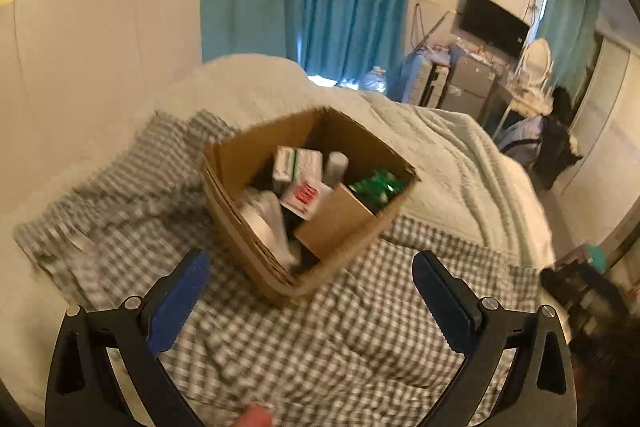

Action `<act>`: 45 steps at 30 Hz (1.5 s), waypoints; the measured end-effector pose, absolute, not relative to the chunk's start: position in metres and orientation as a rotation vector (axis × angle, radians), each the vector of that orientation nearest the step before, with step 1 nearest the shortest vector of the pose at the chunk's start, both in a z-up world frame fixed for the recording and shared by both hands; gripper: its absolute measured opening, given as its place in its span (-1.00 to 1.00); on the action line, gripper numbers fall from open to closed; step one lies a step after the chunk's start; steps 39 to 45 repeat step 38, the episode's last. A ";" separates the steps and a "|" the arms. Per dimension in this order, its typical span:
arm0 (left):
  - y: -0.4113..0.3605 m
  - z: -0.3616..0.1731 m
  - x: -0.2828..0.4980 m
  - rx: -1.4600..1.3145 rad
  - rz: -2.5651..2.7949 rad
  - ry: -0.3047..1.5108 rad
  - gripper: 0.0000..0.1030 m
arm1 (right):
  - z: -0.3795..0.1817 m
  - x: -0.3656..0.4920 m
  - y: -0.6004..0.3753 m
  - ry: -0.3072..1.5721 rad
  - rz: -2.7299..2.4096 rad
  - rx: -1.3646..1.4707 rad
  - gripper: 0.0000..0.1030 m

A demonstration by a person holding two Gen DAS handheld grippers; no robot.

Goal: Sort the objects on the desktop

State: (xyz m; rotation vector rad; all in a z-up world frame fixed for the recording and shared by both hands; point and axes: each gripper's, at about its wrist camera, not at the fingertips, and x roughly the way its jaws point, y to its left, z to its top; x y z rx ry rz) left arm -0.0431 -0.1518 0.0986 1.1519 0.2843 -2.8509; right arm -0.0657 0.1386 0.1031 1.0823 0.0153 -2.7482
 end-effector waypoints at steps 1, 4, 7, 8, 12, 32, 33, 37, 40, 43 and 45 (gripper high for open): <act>-0.151 0.092 -0.040 1.134 -2.846 0.297 1.00 | 0.095 -0.061 0.134 0.045 -2.765 1.071 0.99; -0.149 0.075 -0.034 1.112 -2.818 0.323 1.00 | 0.074 -0.052 0.134 -0.026 -2.787 1.076 0.99; -0.141 0.065 -0.031 1.096 -2.826 0.262 1.00 | 0.059 -0.048 0.136 -0.089 -2.816 1.089 0.99; -0.138 0.065 -0.027 1.073 -2.824 0.230 1.00 | 0.056 -0.047 0.136 -0.086 -2.825 1.095 0.99; -0.131 0.058 -0.024 1.097 -2.843 0.221 1.00 | 0.047 -0.048 0.132 -0.042 -2.850 1.101 0.99; -0.121 0.059 -0.024 1.102 -2.831 0.148 1.00 | 0.040 -0.052 0.150 -0.097 -2.892 1.157 0.99; -0.121 0.059 -0.024 1.105 -2.842 0.148 1.00 | 0.039 -0.051 0.150 -0.099 -2.893 1.158 0.99; -0.114 0.063 -0.018 1.034 -2.875 0.069 1.00 | 0.039 -0.051 0.150 -0.103 -2.894 1.168 0.99; -0.112 0.064 -0.017 1.029 -2.885 0.054 1.00 | 0.039 -0.051 0.150 -0.105 -2.893 1.166 0.99; -0.112 0.064 -0.017 1.029 -2.885 0.054 1.00 | 0.039 -0.051 0.150 -0.105 -2.893 1.166 0.99; -0.112 0.064 -0.017 1.029 -2.885 0.054 1.00 | 0.039 -0.051 0.150 -0.105 -2.893 1.166 0.99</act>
